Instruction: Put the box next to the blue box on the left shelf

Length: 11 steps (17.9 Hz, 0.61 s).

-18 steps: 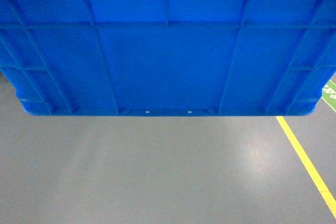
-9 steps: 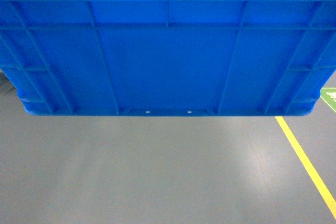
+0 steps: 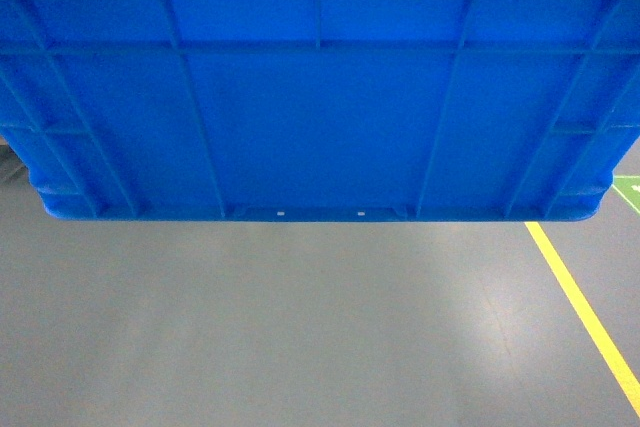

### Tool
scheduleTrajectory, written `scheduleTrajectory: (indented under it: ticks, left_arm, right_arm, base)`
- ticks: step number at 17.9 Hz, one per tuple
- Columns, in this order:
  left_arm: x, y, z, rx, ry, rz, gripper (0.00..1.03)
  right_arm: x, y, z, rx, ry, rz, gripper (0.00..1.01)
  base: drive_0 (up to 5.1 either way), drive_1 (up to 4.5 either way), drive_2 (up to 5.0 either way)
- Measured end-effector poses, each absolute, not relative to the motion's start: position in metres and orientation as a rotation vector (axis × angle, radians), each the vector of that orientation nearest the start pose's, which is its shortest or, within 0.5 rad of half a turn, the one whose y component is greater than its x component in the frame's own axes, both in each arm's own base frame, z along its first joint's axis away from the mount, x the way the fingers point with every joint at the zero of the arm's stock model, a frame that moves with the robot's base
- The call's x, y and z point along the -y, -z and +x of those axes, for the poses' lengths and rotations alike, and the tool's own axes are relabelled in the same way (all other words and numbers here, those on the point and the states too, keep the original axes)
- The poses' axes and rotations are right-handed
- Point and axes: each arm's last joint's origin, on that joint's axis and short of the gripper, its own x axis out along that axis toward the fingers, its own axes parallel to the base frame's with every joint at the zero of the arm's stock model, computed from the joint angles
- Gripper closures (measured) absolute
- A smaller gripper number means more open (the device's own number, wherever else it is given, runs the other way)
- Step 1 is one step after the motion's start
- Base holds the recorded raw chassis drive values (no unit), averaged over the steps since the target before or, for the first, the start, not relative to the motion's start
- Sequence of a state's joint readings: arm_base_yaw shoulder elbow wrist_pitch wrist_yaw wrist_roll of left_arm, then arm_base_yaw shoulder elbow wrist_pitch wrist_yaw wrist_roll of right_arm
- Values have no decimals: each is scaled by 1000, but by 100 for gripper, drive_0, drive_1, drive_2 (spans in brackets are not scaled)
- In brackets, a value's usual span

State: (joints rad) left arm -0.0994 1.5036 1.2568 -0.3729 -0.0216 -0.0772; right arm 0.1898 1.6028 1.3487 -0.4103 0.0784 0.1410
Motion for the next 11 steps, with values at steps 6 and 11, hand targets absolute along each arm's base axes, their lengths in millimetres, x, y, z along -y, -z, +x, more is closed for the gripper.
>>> scheduleTrajectory:
  ticks: [6, 11]
  left_arm:
    - [33, -309, 332, -619, 54, -39, 96]
    - [33, -308, 332, -622, 54, -38, 96]
  right_arm:
    - [-65, -305, 351, -660, -60, 47, 93]
    - [-65, -304, 351, -664, -60, 47, 93]
  base:
    - [2, 432, -429]
    - [-7, 423, -437]
